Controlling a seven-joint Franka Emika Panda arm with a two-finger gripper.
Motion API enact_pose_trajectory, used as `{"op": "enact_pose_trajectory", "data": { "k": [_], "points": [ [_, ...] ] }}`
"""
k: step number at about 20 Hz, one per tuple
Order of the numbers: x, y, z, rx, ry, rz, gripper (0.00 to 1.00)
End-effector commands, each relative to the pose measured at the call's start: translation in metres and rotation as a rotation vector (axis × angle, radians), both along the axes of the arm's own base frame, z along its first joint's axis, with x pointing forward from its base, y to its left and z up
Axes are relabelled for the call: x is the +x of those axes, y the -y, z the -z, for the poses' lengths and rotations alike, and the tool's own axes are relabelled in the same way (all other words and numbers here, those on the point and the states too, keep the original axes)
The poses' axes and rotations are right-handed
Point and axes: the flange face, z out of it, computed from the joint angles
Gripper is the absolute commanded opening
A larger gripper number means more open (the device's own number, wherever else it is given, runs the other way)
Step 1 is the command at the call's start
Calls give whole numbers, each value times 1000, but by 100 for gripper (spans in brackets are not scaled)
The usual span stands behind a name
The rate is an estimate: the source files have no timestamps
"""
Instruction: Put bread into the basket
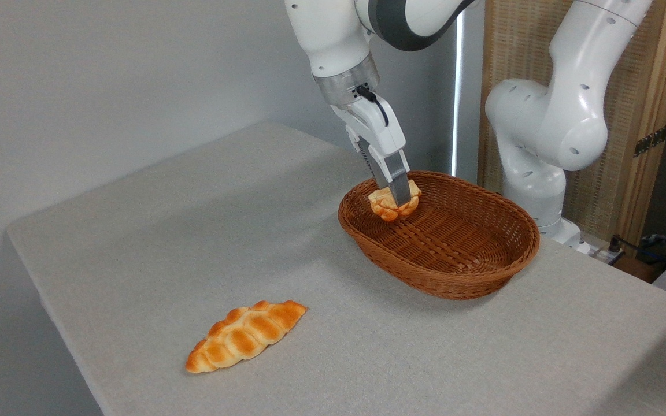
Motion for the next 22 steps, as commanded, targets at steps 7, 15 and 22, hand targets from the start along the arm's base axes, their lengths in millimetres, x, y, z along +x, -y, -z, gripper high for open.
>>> {"op": "enact_pose_trajectory", "data": {
  "k": [7, 15, 22],
  "points": [
    [5, -2, -14, -12, 28, 19, 100],
    [63, -41, -99, -135, 215, -105, 100],
    [145, -48, -153, -171, 342, -193, 100]
  ]
}}
